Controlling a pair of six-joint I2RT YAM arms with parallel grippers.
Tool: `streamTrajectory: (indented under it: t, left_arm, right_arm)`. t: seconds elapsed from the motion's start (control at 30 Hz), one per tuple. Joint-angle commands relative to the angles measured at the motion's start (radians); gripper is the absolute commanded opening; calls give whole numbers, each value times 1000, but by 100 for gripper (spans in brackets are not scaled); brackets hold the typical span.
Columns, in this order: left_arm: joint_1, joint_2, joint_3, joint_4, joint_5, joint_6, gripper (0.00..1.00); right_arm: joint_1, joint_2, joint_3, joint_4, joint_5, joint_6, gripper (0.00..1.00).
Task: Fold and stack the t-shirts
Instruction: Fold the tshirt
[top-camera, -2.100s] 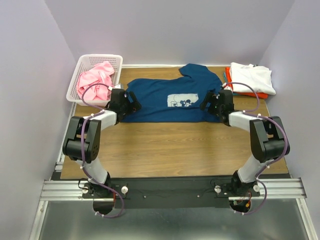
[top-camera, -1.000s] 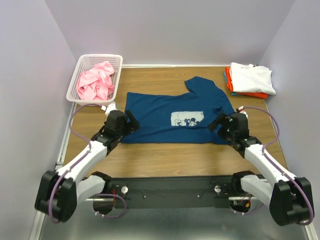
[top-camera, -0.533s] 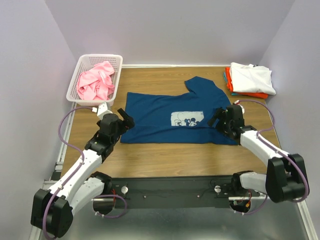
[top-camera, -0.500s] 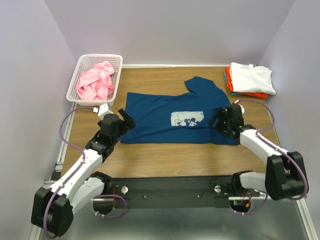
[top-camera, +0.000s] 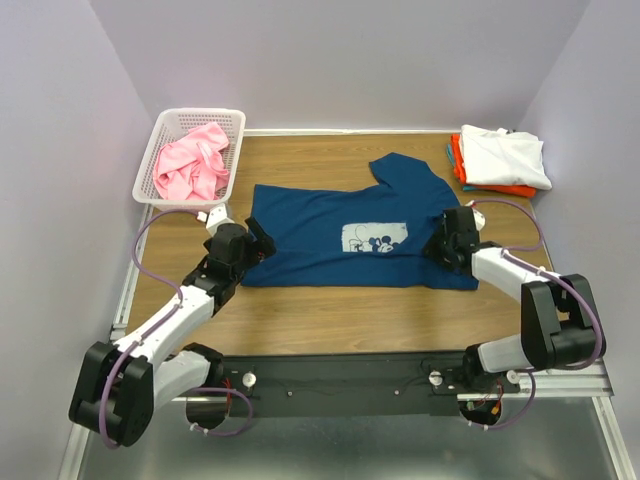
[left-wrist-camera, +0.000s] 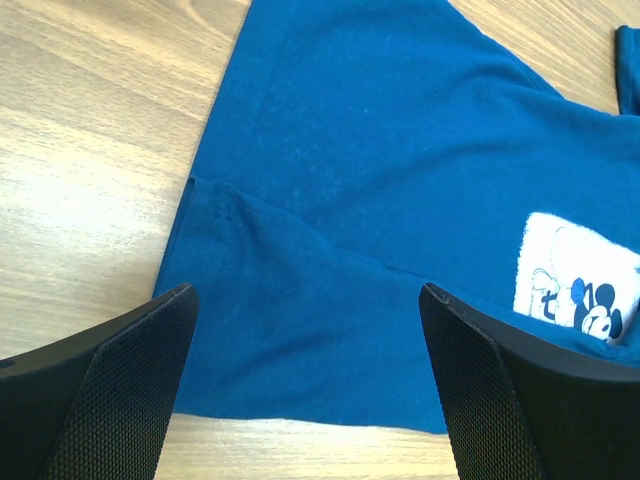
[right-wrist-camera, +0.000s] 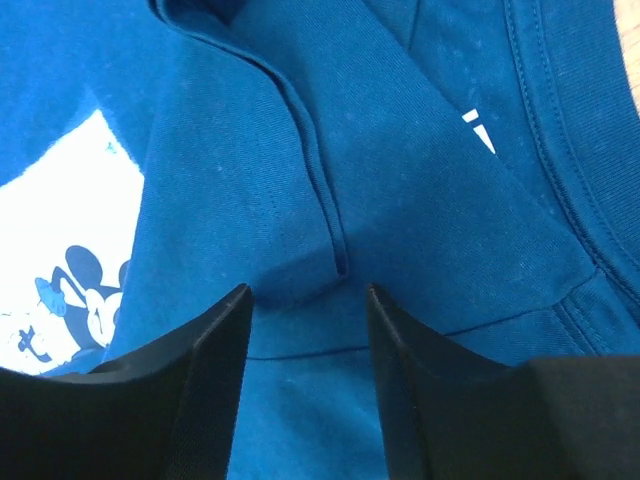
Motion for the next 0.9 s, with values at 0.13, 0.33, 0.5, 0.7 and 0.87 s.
streamTrajectory:
  t: [0.13, 0.33, 0.5, 0.7, 0.87]
  left_arm:
    - [-4, 47, 13, 43, -2, 8, 98]
    - [-4, 64, 14, 49, -5, 13, 98]
    - [-4, 74, 16, 50, -11, 17, 98]
    - [-4, 80, 20, 50, -17, 26, 98]
    - [-3, 91, 23, 52, -18, 31, 98]
  right_arm:
    - [0, 31, 37, 39, 18, 26, 34]
    - [-2, 37, 64, 58, 30, 10, 9]
    - [-2, 85, 107, 91, 9, -13, 1]
    - [24, 161, 181, 154, -91, -46, 1]
    - [70, 244, 276, 158, -97, -100, 1]
